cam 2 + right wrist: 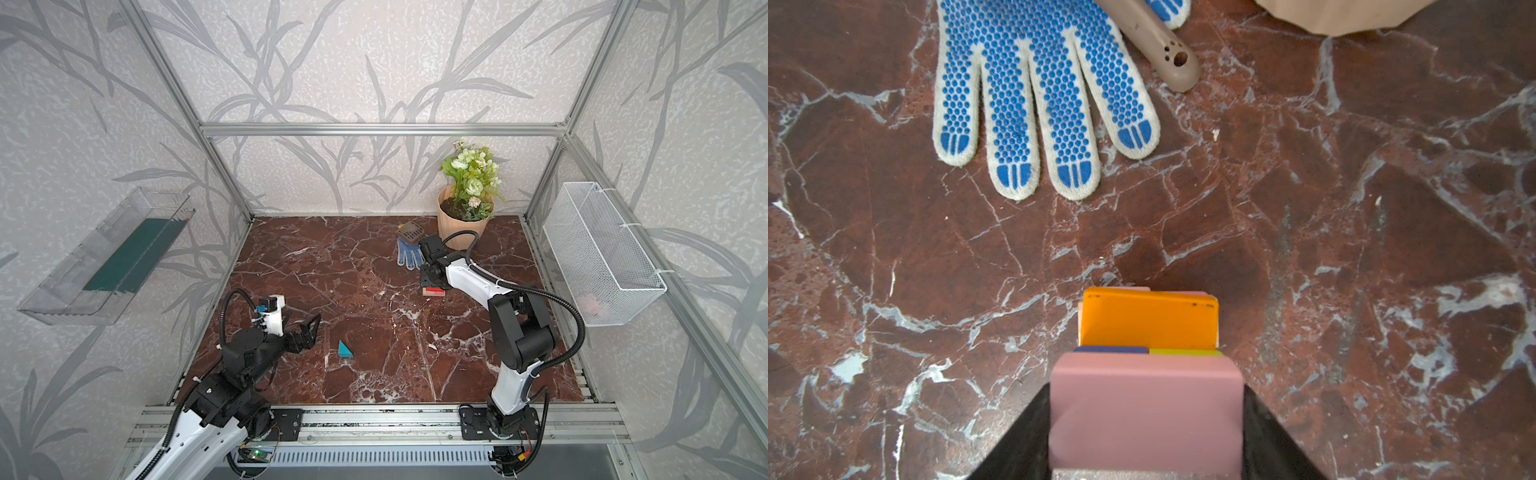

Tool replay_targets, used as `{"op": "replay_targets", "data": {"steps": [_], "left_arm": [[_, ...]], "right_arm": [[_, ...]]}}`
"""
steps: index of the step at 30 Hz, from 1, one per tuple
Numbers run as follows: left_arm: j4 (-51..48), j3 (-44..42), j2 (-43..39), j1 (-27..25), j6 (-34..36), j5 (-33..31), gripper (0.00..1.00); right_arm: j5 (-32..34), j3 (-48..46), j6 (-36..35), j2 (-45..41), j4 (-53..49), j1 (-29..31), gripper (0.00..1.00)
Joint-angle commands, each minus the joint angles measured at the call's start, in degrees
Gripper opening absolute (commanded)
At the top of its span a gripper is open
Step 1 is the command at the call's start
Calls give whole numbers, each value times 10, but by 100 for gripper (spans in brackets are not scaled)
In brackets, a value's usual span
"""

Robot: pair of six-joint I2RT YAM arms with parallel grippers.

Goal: Build the wood block tower
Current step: 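Lower the pink block onto the stack top and open the right gripper, then move the right gripper from the stack to the teal triangular block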

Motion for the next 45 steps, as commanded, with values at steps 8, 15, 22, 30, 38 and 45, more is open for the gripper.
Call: {"op": "replay_targets", "data": {"steps": [8, 15, 22, 30, 38, 45], "left_arm": [[6, -4, -2, -1, 7, 2, 99], [6, -4, -2, -1, 7, 2, 99], [6, -4, -2, -1, 7, 3, 99], [6, -4, -2, -1, 8, 1, 99], [6, -4, 1, -1, 7, -4, 99], [0, -2, 6, -1, -1, -31, 99]], "right_arm": [[-1, -7, 9, -18, -7, -3, 37], [4, -7, 9, -18, -9, -2, 49], [3, -4, 9, -20, -11, -2, 65], [8, -22, 3, -63, -1, -1, 90], [-4, -92, 2, -174, 18, 1, 96], [-4, -183, 5, -286, 68, 101, 97]]}}
